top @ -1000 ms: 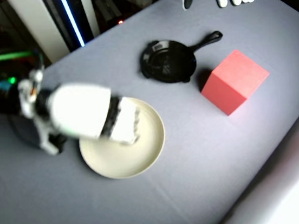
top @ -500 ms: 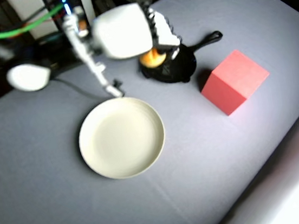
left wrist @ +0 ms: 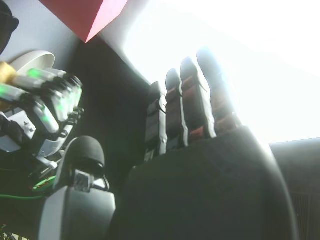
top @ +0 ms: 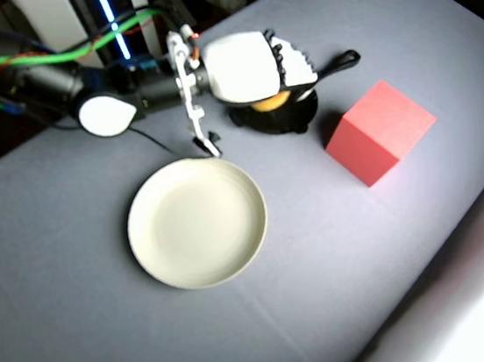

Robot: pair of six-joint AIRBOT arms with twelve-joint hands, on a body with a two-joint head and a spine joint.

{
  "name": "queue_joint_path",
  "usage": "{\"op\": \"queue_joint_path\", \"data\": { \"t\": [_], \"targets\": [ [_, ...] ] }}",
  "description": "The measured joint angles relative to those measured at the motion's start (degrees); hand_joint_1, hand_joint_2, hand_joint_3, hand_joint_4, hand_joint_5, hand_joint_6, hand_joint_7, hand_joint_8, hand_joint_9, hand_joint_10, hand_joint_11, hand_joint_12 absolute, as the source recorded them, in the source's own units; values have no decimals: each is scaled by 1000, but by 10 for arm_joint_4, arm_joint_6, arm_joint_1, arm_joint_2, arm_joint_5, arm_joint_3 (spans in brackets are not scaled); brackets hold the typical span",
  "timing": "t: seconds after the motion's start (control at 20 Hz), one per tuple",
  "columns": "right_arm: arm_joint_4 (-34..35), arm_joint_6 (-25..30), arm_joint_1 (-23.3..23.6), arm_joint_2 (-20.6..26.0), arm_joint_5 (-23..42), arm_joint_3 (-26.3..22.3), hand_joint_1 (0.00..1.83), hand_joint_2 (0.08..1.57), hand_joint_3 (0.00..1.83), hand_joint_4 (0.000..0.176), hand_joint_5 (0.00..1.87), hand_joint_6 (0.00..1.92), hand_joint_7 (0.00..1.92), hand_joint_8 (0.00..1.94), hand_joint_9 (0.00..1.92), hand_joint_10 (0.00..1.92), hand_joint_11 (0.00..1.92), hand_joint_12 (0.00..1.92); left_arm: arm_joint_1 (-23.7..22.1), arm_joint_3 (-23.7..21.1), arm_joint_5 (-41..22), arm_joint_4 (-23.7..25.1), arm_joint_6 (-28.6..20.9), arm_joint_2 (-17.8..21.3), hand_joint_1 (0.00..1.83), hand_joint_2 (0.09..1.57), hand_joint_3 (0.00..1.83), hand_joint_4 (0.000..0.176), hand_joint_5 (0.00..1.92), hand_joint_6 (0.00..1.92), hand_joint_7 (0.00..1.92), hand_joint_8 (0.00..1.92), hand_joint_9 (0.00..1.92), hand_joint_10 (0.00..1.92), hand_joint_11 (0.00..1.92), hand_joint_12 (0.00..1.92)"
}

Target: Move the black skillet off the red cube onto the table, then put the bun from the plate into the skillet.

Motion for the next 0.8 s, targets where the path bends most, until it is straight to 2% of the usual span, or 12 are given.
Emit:
{"op": "queue_joint_path", "data": {
  "t": [0.05,0.15,0.2,0.3,0.35,0.4,0.45,0.55,0.6,0.65,0.75,0.8],
  "targets": [
    [7,0,-1,8,2,-3,776,909,0,113,149,3,172,2,166,27,0,616,2,-3,-2,-1,0,0,0,1289,0,50,240,0,228,0,226,0,0,717],
    [43,0,-20,29,24,-12,825,894,0,113,154,2,152,0,167,17,0,676,7,-5,-5,-2,-1,-1,0,1289,0,60,239,0,220,0,215,0,0,714],
    [68,0,-43,52,44,-18,807,905,0,92,65,1,110,1,104,24,0,306,9,-5,-8,-4,-3,-2,0,1288,0,60,224,0,203,0,195,1,0,671],
    [129,0,-85,96,90,-33,799,909,0,67,2,0,72,2,60,3,0,185,13,-5,-19,-12,-7,-3,0,1290,0,56,194,0,195,0,211,5,0,646],
    [157,0,-100,114,118,-41,799,909,0,67,2,0,72,2,60,3,0,185,13,-5,-23,-12,-11,-3,0,1290,0,56,194,0,195,0,211,5,0,646],
    [193,-2,-120,136,170,-51,743,888,0,118,0,0,56,1,30,2,0,61,18,-5,-36,-8,-15,-3,0,1295,1,52,149,0,213,4,241,11,0,657],
    [225,-3,-140,155,228,-62,501,950,5,97,106,11,193,13,207,26,121,78,21,-8,-45,-4,-16,-3,106,1275,0,0,120,1,282,8,302,11,0,652],
    [250,-16,-169,181,309,-82,353,1129,12,42,206,6,323,7,332,14,227,118,25,-12,-62,0,-17,-3,203,1225,3,0,85,0,279,0,307,2,6,719],
    [257,-29,-181,187,344,-92,353,1129,12,42,206,6,323,7,332,14,227,118,25,-12,-66,0,-17,-3,203,1225,3,0,85,0,279,0,307,2,6,719],
    [263,-40,-193,193,381,-106,434,1224,4,0,237,1,413,9,430,17,305,170,25,-12,-75,0,-17,-3,216,1216,0,0,43,1,297,0,390,7,10,989],
    [258,-56,-205,206,430,-122,542,1206,0,0,293,5,465,7,512,17,380,194,25,-12,-92,5,-17,-3,161,1278,13,0,58,3,260,0,358,3,1,906],
    [261,-66,-207,213,457,-130,643,1207,25,124,198,1,369,1,407,1,219,86,24,-12,-104,12,-17,-3,462,1448,18,148,305,1489,238,2,193,5,3,390]
  ]
}}
